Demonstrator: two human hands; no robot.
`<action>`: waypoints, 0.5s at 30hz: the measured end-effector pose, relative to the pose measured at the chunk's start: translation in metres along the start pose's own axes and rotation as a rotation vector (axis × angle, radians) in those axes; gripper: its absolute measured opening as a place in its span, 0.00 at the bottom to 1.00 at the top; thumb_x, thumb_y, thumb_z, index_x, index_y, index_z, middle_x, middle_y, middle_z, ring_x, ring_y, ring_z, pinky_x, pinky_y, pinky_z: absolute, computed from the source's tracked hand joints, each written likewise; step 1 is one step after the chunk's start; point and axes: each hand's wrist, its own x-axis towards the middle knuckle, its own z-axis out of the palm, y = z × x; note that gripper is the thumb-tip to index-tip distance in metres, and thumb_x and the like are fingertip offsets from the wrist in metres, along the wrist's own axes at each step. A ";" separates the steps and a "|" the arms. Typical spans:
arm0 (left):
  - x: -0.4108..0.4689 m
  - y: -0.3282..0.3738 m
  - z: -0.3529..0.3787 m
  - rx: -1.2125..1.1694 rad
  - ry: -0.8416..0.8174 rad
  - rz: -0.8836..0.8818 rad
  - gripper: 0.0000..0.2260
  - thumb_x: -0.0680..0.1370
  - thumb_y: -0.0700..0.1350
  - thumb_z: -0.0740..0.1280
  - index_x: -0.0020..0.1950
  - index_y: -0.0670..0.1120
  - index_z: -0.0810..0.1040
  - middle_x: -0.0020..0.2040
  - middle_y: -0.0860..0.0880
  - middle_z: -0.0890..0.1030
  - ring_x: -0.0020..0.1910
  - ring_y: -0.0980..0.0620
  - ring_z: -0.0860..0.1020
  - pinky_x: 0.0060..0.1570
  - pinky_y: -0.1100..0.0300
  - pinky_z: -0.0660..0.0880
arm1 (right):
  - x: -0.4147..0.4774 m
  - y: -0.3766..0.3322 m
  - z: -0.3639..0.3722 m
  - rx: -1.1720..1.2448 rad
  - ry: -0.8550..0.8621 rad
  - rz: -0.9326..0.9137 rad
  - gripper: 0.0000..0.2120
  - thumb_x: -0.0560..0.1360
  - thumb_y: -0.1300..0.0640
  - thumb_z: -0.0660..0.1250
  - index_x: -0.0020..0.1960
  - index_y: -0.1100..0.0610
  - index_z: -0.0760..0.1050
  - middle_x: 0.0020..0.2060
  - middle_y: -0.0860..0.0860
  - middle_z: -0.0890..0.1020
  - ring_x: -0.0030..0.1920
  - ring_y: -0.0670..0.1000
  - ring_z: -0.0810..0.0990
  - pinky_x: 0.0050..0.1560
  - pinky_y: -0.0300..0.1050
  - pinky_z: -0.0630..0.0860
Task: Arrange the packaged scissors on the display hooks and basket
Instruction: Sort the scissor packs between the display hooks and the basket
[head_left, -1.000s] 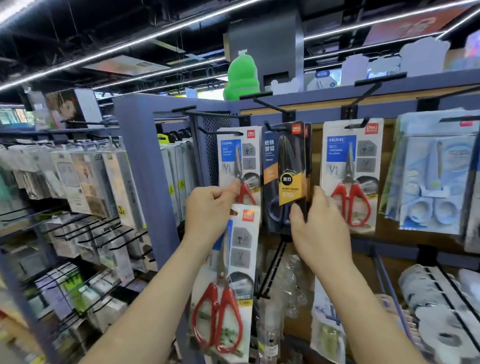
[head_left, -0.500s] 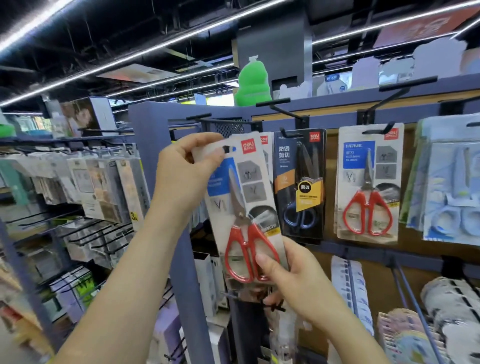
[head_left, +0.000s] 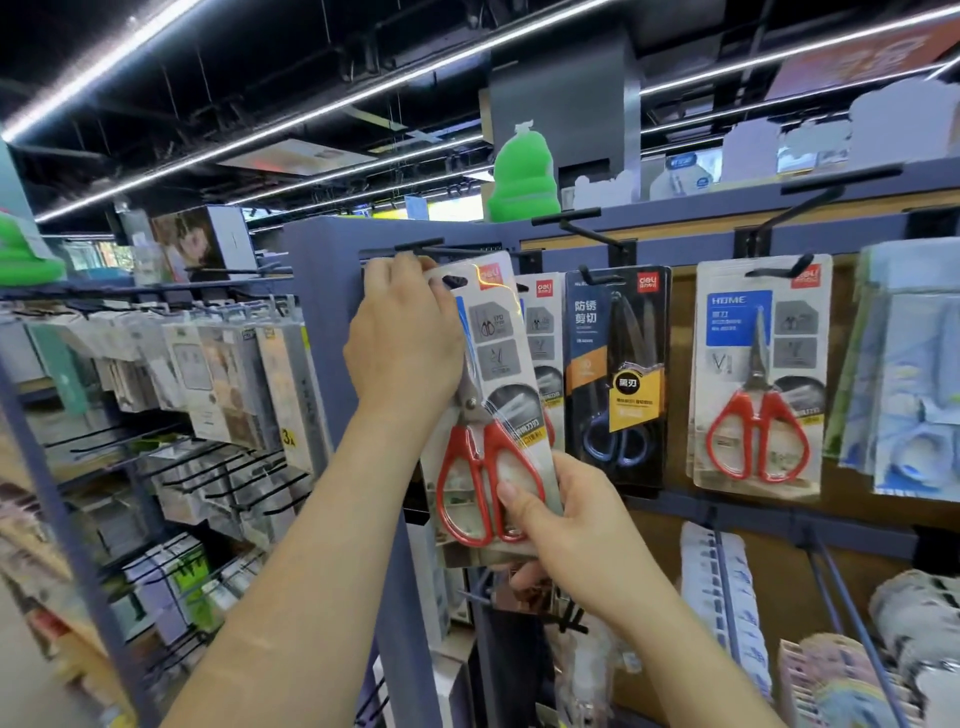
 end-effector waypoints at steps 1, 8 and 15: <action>0.000 -0.002 0.001 -0.002 -0.005 0.029 0.13 0.84 0.47 0.54 0.63 0.43 0.73 0.63 0.45 0.72 0.56 0.42 0.74 0.46 0.54 0.63 | -0.001 0.000 0.001 -0.010 0.007 0.004 0.04 0.80 0.54 0.66 0.53 0.53 0.76 0.50 0.59 0.82 0.41 0.60 0.85 0.32 0.50 0.83; -0.004 -0.011 0.005 -0.177 -0.128 0.107 0.15 0.84 0.45 0.55 0.70 0.44 0.71 0.74 0.47 0.69 0.67 0.47 0.71 0.62 0.58 0.67 | 0.000 -0.005 0.015 -0.162 0.171 -0.135 0.08 0.80 0.55 0.65 0.49 0.59 0.75 0.42 0.56 0.83 0.36 0.52 0.84 0.33 0.49 0.82; -0.041 -0.035 0.022 -0.478 -0.482 -0.022 0.34 0.74 0.62 0.68 0.77 0.59 0.58 0.69 0.61 0.71 0.64 0.65 0.72 0.66 0.62 0.69 | 0.012 0.005 0.019 -0.302 0.206 -0.114 0.05 0.79 0.46 0.61 0.48 0.46 0.72 0.42 0.49 0.82 0.38 0.53 0.84 0.40 0.57 0.83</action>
